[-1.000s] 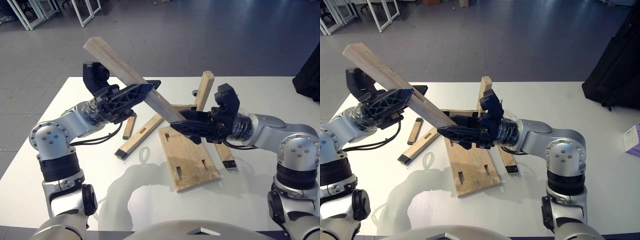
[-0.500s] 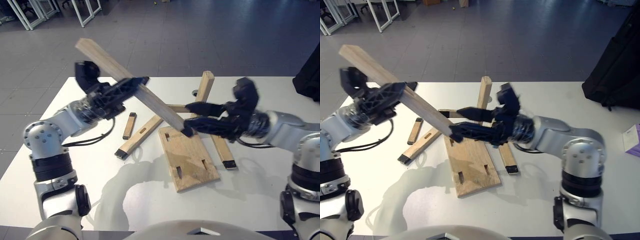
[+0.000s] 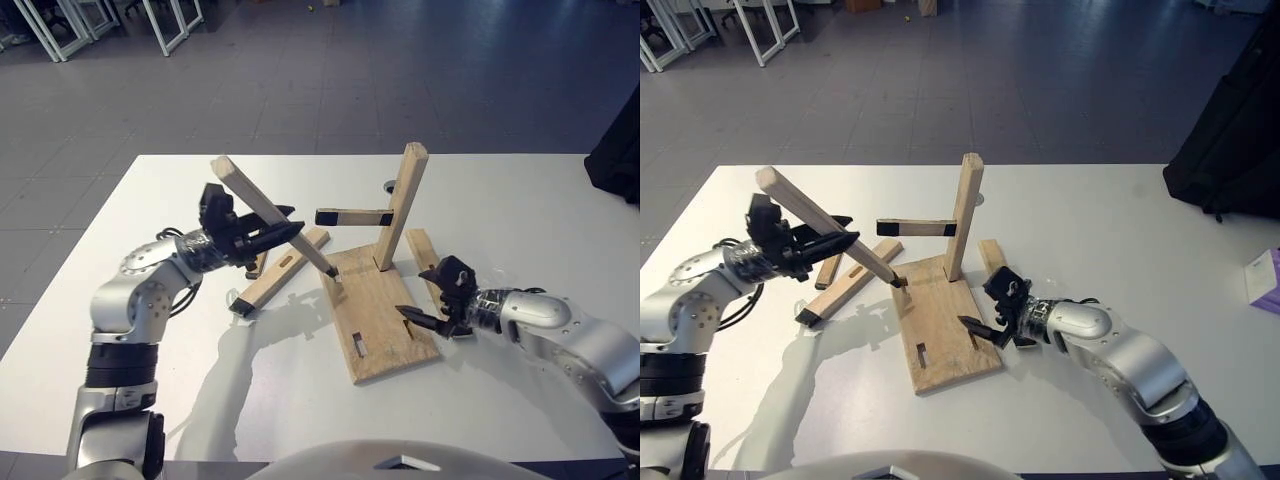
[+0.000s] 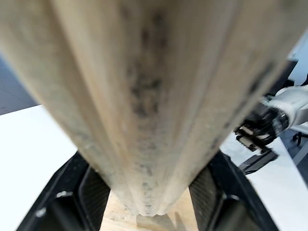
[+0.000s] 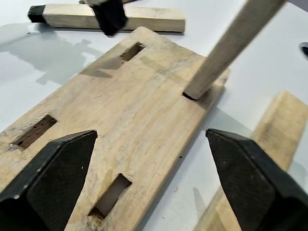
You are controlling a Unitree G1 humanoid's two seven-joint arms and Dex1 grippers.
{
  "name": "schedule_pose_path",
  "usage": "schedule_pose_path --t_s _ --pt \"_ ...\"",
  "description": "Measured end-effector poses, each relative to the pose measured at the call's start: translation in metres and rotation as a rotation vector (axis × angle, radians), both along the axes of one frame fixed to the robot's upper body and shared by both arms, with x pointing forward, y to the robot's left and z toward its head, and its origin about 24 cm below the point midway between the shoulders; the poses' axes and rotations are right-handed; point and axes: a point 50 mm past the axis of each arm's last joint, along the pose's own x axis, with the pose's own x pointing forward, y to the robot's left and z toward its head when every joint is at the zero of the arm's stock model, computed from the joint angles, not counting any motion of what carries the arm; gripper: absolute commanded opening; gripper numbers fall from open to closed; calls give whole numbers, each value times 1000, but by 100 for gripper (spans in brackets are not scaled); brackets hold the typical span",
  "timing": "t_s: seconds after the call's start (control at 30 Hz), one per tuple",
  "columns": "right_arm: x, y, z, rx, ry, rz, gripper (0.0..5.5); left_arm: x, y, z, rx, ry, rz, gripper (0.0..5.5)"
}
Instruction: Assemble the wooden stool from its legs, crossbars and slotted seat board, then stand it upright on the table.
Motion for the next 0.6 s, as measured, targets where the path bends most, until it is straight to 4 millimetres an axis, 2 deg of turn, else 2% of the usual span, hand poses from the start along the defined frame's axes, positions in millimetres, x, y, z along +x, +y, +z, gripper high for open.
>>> schedule_pose_path --t_s 0.27,0.6 --pt "-13 10 -9 -30 15 68 416 17 -12 -12 46 -46 -116 204" --pt "-11 12 -14 -54 14 101 416 17 0 -17 103 -20 -147 204"
